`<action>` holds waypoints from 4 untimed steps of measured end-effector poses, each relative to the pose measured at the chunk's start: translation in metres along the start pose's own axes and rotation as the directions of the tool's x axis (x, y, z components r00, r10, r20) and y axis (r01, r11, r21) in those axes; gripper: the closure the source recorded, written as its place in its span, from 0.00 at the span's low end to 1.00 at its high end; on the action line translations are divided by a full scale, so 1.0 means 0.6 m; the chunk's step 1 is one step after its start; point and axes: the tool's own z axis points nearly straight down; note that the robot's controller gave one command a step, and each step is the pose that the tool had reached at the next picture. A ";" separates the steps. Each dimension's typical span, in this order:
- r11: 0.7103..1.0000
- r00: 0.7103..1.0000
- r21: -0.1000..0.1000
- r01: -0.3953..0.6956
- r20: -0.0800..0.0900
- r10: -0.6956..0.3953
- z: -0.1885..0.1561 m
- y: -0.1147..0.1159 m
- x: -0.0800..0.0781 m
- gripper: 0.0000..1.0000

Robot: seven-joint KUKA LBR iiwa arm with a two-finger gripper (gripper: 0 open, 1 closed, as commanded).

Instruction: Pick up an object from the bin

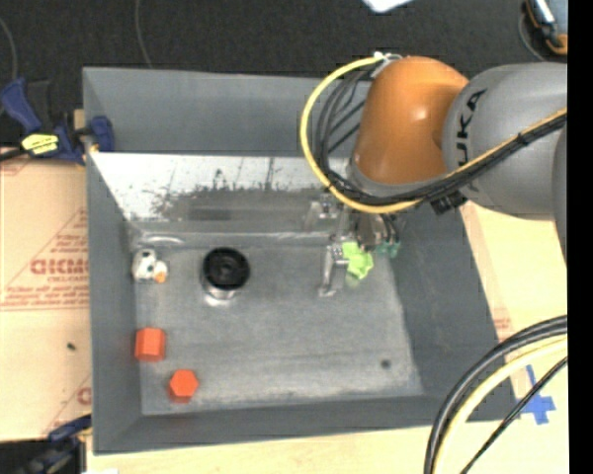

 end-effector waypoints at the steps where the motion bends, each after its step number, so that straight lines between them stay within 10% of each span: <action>1: 1.000 1.000 0.000 0.000 0.008 0.000 -0.008 0.000 -0.003 0.00; 2: 0.989 0.989 0.002 -0.149 0.000 0.149 0.183 -0.197 -0.021 0.00; 3: 0.998 0.998 0.002 0.068 0.019 -0.068 0.072 -0.161 -0.071 0.00; 4: 0.989 0.989 0.002 -0.148 0.004 0.148 0.182 -0.199 -0.023 0.00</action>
Offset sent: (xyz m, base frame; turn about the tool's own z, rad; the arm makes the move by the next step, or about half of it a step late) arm 0.0135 -0.1141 -0.1090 0.1441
